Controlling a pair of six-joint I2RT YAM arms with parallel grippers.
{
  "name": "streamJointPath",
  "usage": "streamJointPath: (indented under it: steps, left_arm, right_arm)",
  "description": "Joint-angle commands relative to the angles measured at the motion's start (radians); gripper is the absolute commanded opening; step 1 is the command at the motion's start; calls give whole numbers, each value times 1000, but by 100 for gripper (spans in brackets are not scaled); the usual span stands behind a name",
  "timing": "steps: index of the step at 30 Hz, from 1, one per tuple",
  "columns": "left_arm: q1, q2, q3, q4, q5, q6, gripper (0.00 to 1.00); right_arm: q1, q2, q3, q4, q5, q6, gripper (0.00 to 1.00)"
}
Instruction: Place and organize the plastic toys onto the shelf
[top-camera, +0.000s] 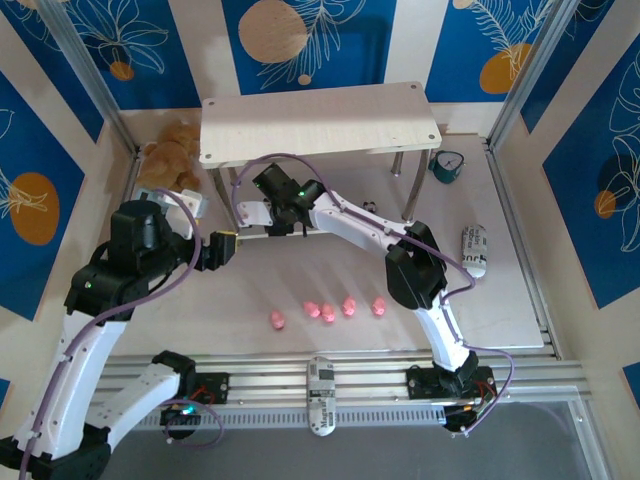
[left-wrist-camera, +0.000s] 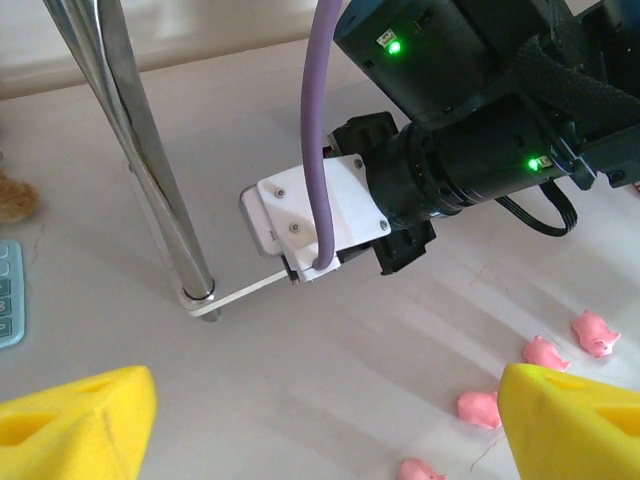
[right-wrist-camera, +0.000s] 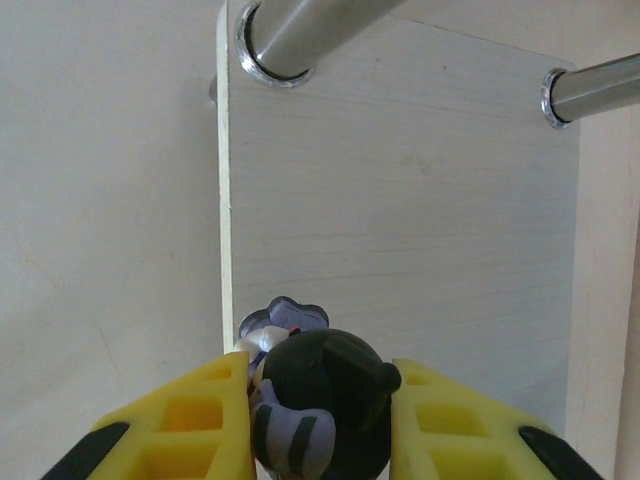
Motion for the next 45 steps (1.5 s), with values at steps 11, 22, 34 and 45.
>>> streamJointPath:
  steps: [11,22,34,45]
  left_arm:
    - [57,-8,-25,13,83,34,89]
    - [81,-4,-33,21,112,37,89]
    - [103,-3,-37,19,135,41,89]
    - [120,-2,-43,24,153,43,88]
  right_arm:
    - [-3,65,42,9,36,-7,0]
    - [-14,94,67,16,45,-3,0]
    - [-13,117,105,10,47,14,15]
    - [-11,124,126,5,39,24,26]
